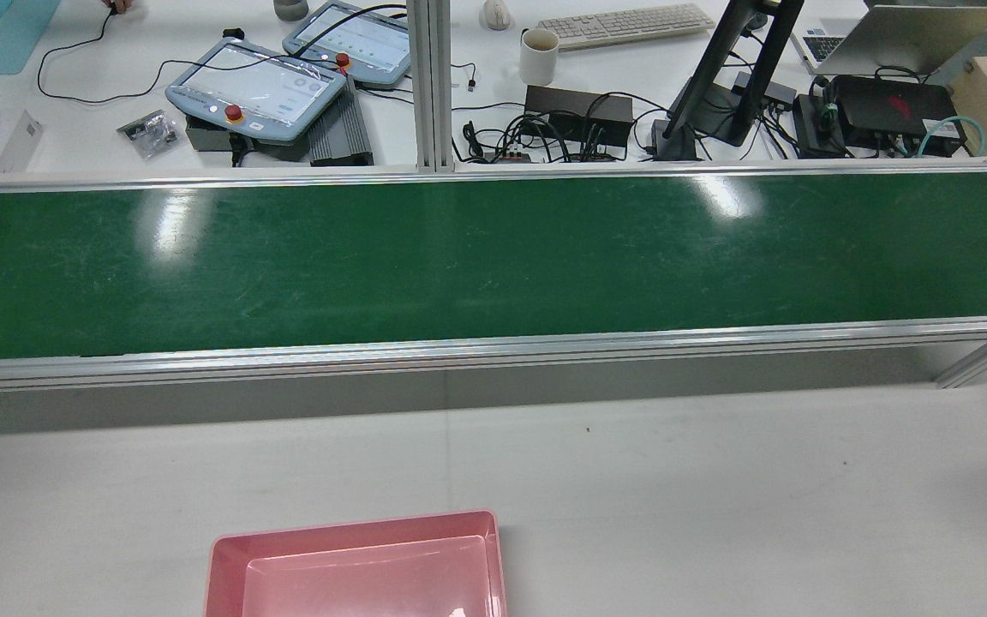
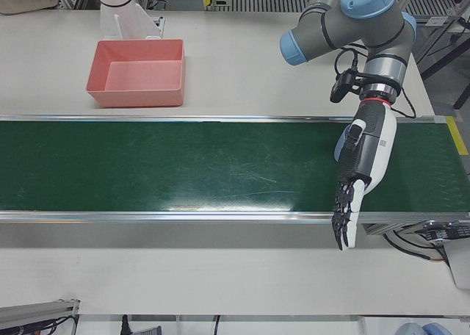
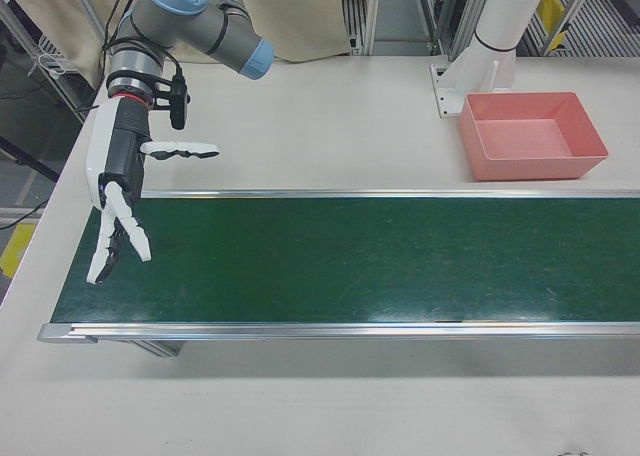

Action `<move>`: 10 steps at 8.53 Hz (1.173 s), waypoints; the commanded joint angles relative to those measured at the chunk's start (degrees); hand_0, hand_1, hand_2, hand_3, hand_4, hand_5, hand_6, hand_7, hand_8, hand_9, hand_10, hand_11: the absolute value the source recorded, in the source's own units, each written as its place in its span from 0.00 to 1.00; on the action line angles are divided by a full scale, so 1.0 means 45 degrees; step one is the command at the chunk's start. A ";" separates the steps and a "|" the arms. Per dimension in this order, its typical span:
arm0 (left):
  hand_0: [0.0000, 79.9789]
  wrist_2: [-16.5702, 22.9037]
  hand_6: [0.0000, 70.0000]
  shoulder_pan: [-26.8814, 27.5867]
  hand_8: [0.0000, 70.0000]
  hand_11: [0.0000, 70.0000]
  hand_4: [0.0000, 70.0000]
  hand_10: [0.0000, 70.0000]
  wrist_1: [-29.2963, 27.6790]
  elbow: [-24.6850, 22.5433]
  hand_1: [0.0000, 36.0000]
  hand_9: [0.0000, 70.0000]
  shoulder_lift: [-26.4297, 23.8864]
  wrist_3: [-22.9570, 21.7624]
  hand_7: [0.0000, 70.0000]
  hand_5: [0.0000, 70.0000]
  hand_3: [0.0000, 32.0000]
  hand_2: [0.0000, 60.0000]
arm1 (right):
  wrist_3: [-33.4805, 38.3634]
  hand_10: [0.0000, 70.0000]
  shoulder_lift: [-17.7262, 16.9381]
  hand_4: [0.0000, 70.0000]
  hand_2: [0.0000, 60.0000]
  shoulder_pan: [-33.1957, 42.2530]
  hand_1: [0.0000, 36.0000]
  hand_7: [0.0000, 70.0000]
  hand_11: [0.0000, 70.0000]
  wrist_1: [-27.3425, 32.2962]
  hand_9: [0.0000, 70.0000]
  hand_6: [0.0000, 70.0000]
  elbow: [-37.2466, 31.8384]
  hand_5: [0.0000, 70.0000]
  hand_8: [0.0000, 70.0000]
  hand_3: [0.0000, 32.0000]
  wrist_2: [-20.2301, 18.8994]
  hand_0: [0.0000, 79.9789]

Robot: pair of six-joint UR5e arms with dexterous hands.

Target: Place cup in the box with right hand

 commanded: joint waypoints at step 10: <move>0.00 0.0000 0.00 0.0000 0.00 0.00 0.00 0.00 0.0018 -0.0038 0.00 0.00 0.0000 0.0000 0.00 0.00 0.00 0.00 | 0.0008 0.00 0.0019 0.00 0.10 0.0000 0.37 0.02 0.00 0.0000 0.03 0.02 0.0103 0.05 0.00 0.00 -0.0041 0.58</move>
